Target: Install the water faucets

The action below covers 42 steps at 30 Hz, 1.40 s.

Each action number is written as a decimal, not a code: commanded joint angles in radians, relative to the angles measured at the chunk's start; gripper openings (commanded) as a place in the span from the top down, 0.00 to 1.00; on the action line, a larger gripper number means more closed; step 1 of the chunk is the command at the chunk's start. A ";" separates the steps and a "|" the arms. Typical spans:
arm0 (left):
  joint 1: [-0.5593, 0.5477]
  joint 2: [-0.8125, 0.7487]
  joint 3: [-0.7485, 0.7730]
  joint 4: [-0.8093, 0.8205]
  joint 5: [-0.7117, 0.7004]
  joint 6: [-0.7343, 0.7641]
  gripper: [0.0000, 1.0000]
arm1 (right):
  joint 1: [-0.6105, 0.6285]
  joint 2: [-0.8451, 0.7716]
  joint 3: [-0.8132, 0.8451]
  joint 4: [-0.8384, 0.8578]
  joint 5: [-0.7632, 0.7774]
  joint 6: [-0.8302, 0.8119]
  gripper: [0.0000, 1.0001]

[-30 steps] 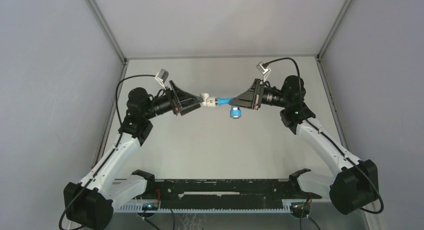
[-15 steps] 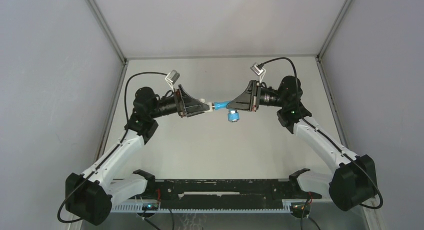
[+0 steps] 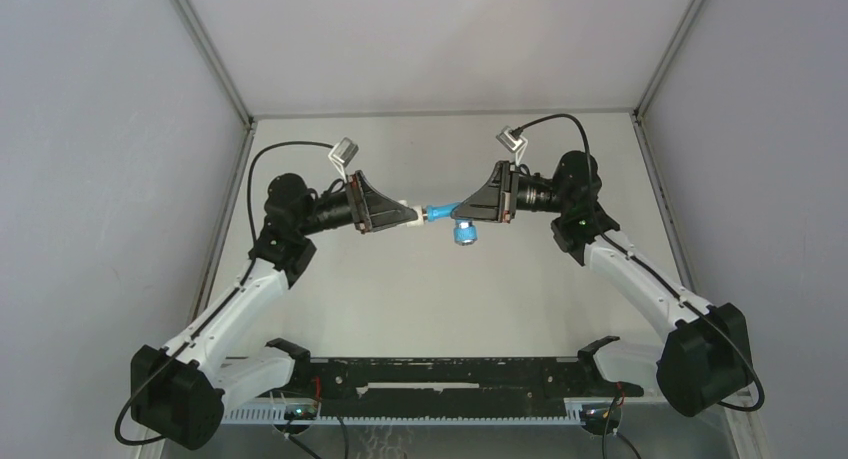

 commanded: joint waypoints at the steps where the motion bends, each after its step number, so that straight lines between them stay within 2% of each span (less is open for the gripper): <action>1: -0.003 -0.008 0.022 0.066 -0.004 -0.003 0.69 | 0.014 -0.008 0.042 0.066 -0.003 0.013 1.00; 4: -0.004 -0.015 0.017 0.064 -0.036 0.017 0.97 | 0.017 -0.005 0.043 0.069 -0.006 0.045 1.00; 5: -0.003 -0.022 0.012 0.058 -0.054 0.033 1.00 | 0.017 -0.003 0.045 0.060 -0.004 0.066 1.00; 8: -0.008 -0.066 -0.002 0.000 -0.129 0.183 1.00 | 0.014 0.017 0.075 -0.035 -0.003 0.143 1.00; 11: -0.051 -0.141 0.007 -0.179 -0.238 0.496 1.00 | -0.004 0.050 0.081 -0.080 -0.022 0.289 1.00; 15: -0.192 -0.231 0.020 -0.410 -0.423 0.897 1.00 | -0.028 0.102 0.052 -0.031 -0.071 0.494 1.00; 16: -0.220 -0.246 0.015 -0.428 -0.451 0.959 1.00 | -0.032 0.109 0.038 -0.006 -0.072 0.535 0.96; 17: -0.241 -0.260 0.009 -0.436 -0.471 1.008 1.00 | -0.034 0.118 0.030 0.016 -0.073 0.568 0.88; 19: -0.245 -0.281 0.000 -0.434 -0.501 1.010 1.00 | -0.034 0.128 0.014 0.076 -0.077 0.621 0.68; 21: -0.243 -0.291 0.001 -0.434 -0.514 0.996 1.00 | -0.032 0.131 0.011 0.086 -0.080 0.626 0.40; 23: -0.244 -0.293 0.003 -0.414 -0.524 0.965 1.00 | -0.028 0.126 0.009 0.067 -0.076 0.604 0.24; 25: -0.234 -0.295 0.004 -0.386 -0.531 0.918 1.00 | -0.023 0.116 0.008 0.037 -0.073 0.573 0.12; 27: -0.205 -0.287 0.015 -0.370 -0.509 0.858 1.00 | -0.024 0.099 0.008 -0.021 -0.068 0.520 0.09; 32: -0.034 -0.222 0.029 -0.227 -0.268 0.586 1.00 | -0.027 0.045 0.008 -0.219 -0.035 0.345 0.02; 34: 0.001 -0.197 0.033 -0.184 -0.215 0.510 1.00 | -0.028 0.029 0.008 -0.278 -0.019 0.290 0.00; 42: 0.003 -0.156 0.057 -0.157 -0.166 0.467 1.00 | 0.009 0.044 0.049 -0.284 0.030 0.211 0.00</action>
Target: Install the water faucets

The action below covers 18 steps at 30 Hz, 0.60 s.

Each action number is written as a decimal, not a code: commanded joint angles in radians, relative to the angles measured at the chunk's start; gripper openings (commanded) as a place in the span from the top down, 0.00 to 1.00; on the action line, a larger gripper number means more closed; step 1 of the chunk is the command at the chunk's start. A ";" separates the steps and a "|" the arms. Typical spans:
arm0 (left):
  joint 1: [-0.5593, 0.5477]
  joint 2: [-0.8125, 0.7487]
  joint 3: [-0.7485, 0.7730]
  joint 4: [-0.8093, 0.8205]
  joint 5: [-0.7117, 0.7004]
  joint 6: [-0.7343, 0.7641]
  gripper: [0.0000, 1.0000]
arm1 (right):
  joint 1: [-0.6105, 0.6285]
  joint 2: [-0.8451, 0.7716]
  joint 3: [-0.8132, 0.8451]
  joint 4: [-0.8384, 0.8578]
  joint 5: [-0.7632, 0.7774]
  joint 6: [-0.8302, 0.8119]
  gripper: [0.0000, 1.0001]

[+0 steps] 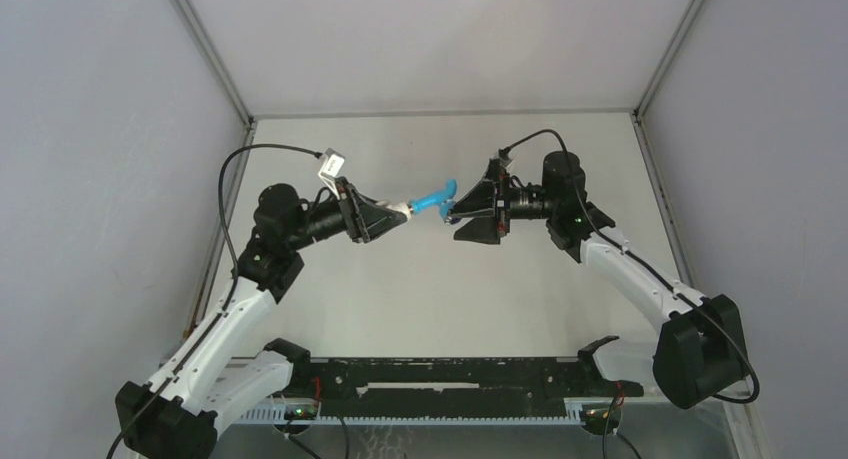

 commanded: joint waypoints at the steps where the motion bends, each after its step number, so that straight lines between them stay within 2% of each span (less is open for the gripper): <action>1: 0.001 -0.007 0.057 0.111 0.069 -0.066 1.00 | 0.025 0.023 0.058 0.001 0.039 -0.070 0.00; 4: 0.002 -0.005 0.064 0.065 0.050 -0.049 1.00 | 0.059 0.045 0.083 0.092 0.017 -0.015 0.00; 8: 0.001 -0.002 0.082 -0.039 0.038 0.025 1.00 | 0.112 0.040 0.130 0.100 0.005 0.002 0.00; 13: -0.014 0.019 0.096 -0.180 0.038 0.139 1.00 | 0.114 0.019 0.168 0.207 0.004 0.100 0.00; 18: -0.069 0.032 0.125 -0.232 0.076 0.199 1.00 | 0.078 0.053 0.221 0.127 0.075 -0.029 0.00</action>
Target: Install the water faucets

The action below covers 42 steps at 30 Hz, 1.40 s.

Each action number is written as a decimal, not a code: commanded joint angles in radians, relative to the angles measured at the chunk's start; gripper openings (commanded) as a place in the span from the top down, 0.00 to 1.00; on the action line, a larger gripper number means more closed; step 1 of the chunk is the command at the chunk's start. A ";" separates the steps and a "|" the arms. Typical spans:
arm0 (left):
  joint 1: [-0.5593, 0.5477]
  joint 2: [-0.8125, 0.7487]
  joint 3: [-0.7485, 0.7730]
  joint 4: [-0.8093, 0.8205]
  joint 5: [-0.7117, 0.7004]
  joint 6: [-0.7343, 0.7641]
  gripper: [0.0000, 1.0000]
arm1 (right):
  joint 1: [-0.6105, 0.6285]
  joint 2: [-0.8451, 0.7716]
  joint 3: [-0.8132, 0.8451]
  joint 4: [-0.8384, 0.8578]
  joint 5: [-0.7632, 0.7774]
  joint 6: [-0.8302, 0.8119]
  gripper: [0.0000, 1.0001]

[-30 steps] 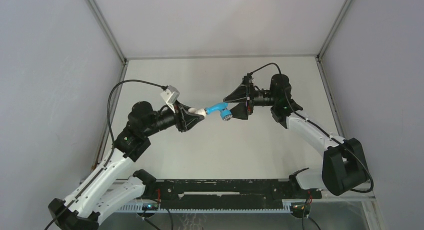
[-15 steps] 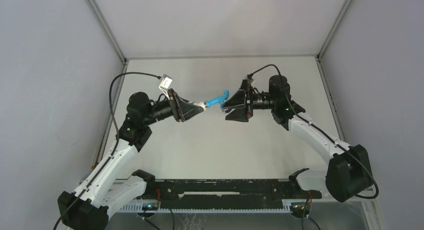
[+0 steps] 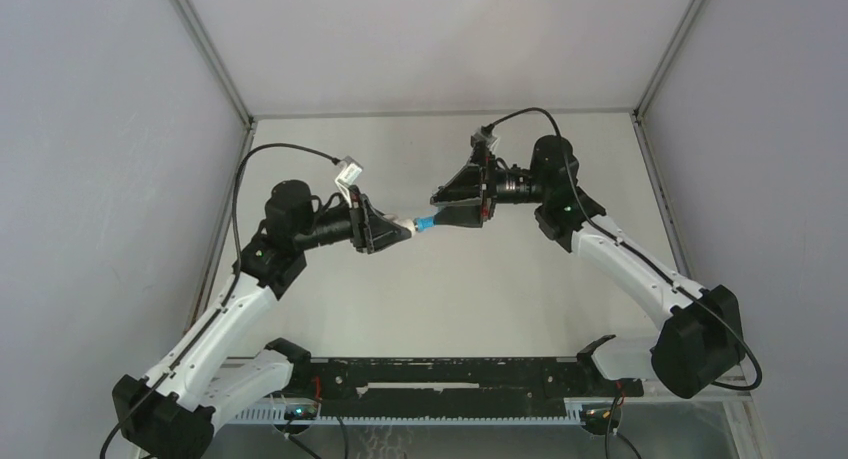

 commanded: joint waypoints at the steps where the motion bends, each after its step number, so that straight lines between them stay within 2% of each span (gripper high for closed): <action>1: -0.031 0.008 0.081 -0.053 0.062 0.081 1.00 | -0.026 0.010 0.085 0.024 0.049 -0.108 0.00; 4: -0.032 0.018 0.102 -0.063 0.135 0.073 1.00 | -0.032 0.034 0.107 -0.086 0.043 -0.216 0.00; 7: -0.030 0.037 0.129 -0.088 0.181 0.059 1.00 | -0.043 -0.003 0.108 -0.125 0.003 -0.298 0.00; 9: -0.023 0.061 0.146 -0.095 0.210 0.032 1.00 | -0.046 -0.072 0.111 -0.238 0.035 -0.481 0.00; 11: -0.012 0.088 0.169 -0.096 0.241 -0.014 1.00 | -0.030 -0.164 0.113 -0.378 0.158 -0.703 0.00; 13: 0.008 0.121 0.201 -0.111 0.270 -0.081 1.00 | 0.031 -0.278 0.080 -0.454 0.359 -0.943 0.00; 16: 0.038 0.171 0.257 -0.158 0.320 -0.158 1.00 | 0.175 -0.495 -0.078 -0.360 0.654 -1.261 0.00; 19: 0.047 0.209 0.315 -0.234 0.344 -0.181 1.00 | 0.309 -0.638 -0.252 -0.183 0.903 -1.483 0.00; 22: 0.050 0.233 0.351 -0.283 0.368 -0.199 1.00 | 0.444 -0.663 -0.304 -0.167 1.041 -1.707 0.00; 26: 0.052 0.245 0.363 -0.320 0.389 -0.191 1.00 | 0.642 -0.617 -0.350 -0.089 1.257 -2.029 0.00; 31: 0.050 0.238 0.360 -0.339 0.402 -0.178 1.00 | 0.700 -0.499 -0.357 -0.015 1.336 -2.182 0.01; 34: 0.050 0.231 0.355 -0.345 0.409 -0.172 1.00 | 0.706 -0.455 -0.371 0.051 1.359 -2.239 0.05; 36: 0.050 0.231 0.355 -0.361 0.417 -0.159 1.00 | 0.708 -0.432 -0.380 0.085 1.378 -2.271 0.11; 42: 0.050 0.224 0.359 -0.415 0.432 -0.102 1.00 | 0.708 -0.406 -0.380 0.091 1.376 -2.269 0.41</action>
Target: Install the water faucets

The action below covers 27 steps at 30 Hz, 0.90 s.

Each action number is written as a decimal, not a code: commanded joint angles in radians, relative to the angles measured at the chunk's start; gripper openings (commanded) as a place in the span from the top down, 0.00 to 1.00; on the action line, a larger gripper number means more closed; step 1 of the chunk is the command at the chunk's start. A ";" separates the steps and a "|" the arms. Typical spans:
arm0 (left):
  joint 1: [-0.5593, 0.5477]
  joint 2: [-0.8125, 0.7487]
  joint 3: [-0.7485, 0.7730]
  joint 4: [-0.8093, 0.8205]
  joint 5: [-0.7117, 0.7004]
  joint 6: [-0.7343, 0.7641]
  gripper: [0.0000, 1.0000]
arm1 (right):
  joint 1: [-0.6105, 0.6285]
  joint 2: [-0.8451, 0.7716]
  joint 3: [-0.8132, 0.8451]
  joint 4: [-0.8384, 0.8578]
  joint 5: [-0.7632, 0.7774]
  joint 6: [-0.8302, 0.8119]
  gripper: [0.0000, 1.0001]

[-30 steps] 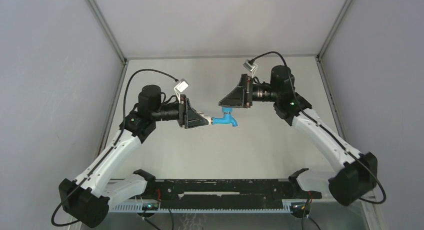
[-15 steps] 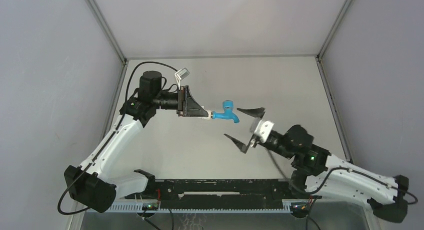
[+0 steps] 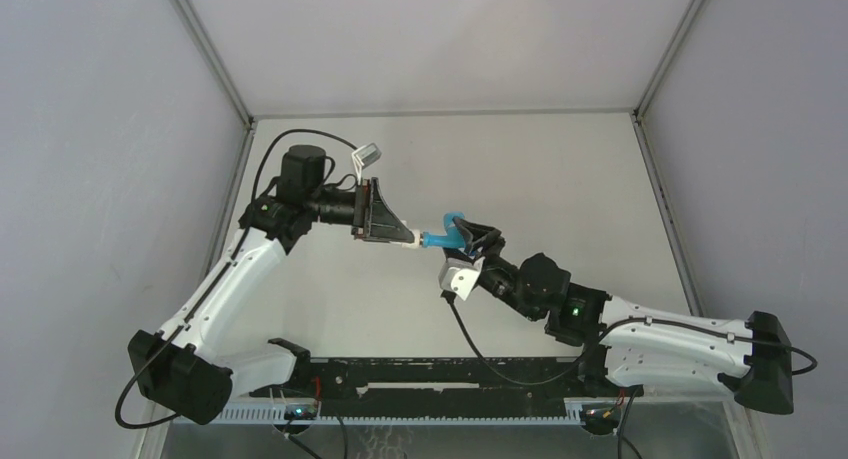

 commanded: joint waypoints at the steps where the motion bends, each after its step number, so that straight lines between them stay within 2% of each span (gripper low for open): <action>1: 0.004 -0.027 0.066 -0.027 0.065 0.053 1.00 | 0.011 0.000 0.004 0.074 0.018 -0.028 0.46; 4: 0.005 -0.033 0.066 -0.033 0.068 0.069 1.00 | 0.013 -0.003 0.008 0.043 0.000 -0.004 0.57; 8: 0.004 -0.045 0.064 -0.033 0.064 0.097 1.00 | 0.015 -0.013 0.055 -0.079 -0.051 0.081 0.76; 9: 0.005 -0.048 0.062 -0.033 0.062 0.104 1.00 | 0.013 -0.017 0.067 -0.109 -0.070 0.109 0.83; 10: 0.005 -0.050 0.061 -0.032 0.062 0.115 1.00 | 0.014 -0.023 0.076 -0.127 -0.088 0.140 0.95; 11: 0.005 -0.050 0.059 -0.033 0.064 0.122 1.00 | 0.014 -0.029 0.081 -0.141 -0.104 0.160 1.00; 17: 0.003 -0.054 0.054 -0.014 0.051 0.166 1.00 | 0.009 -0.059 0.124 -0.227 -0.186 0.323 1.00; 21: -0.008 -0.076 0.056 0.050 0.035 0.195 1.00 | -0.050 -0.052 0.205 -0.350 -0.297 0.518 1.00; 24: -0.026 -0.111 0.046 0.097 0.021 0.265 1.00 | -0.189 -0.035 0.281 -0.447 -0.527 0.749 1.00; 27: -0.037 -0.155 0.010 0.179 0.014 0.318 1.00 | -0.381 0.000 0.329 -0.471 -0.928 0.978 1.00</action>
